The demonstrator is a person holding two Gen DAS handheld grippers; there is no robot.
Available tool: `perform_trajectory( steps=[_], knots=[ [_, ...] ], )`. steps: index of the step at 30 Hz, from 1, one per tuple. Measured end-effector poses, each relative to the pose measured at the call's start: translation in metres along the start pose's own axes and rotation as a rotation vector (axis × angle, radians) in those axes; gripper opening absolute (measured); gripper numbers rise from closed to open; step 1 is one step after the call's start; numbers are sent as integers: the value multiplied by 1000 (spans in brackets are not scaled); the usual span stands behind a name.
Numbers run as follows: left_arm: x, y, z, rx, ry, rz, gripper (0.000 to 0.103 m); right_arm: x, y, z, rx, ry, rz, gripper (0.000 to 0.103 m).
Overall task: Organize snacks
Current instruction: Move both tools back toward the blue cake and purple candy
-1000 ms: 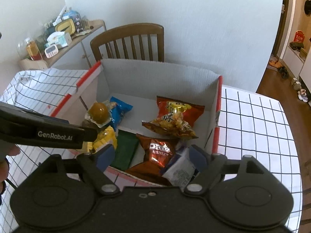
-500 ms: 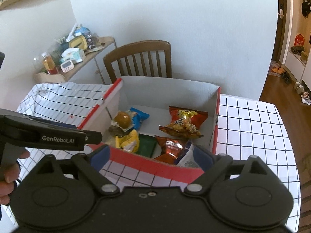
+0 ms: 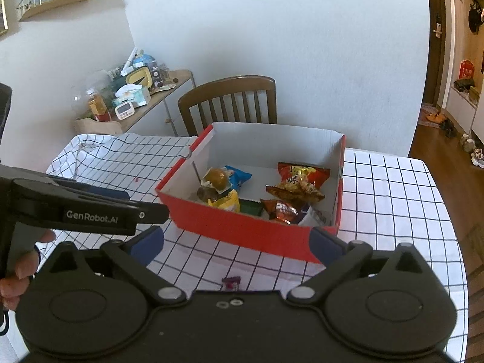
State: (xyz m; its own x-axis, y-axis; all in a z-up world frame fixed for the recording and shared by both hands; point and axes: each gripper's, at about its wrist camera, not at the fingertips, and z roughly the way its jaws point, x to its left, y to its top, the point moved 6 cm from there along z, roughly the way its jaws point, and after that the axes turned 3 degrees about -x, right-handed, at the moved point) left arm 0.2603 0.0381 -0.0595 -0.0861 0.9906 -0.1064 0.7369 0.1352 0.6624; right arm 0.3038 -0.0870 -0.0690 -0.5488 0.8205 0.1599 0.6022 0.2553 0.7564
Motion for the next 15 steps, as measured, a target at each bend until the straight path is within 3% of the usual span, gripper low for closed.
perform_trajectory(
  steps=[5, 8, 15],
  knots=[
    [-6, -14, -7, 2, -6, 21, 66, 7, -15, -12, -5, 12, -11, 102],
    [-11, -22, -11, -1, -12, 29, 74, 12, -25, -15, -5, 11, -32, 102],
    [-16, -39, -7, 18, -21, 26, 82, 12, -49, -19, 14, 4, -55, 102]
  ],
)
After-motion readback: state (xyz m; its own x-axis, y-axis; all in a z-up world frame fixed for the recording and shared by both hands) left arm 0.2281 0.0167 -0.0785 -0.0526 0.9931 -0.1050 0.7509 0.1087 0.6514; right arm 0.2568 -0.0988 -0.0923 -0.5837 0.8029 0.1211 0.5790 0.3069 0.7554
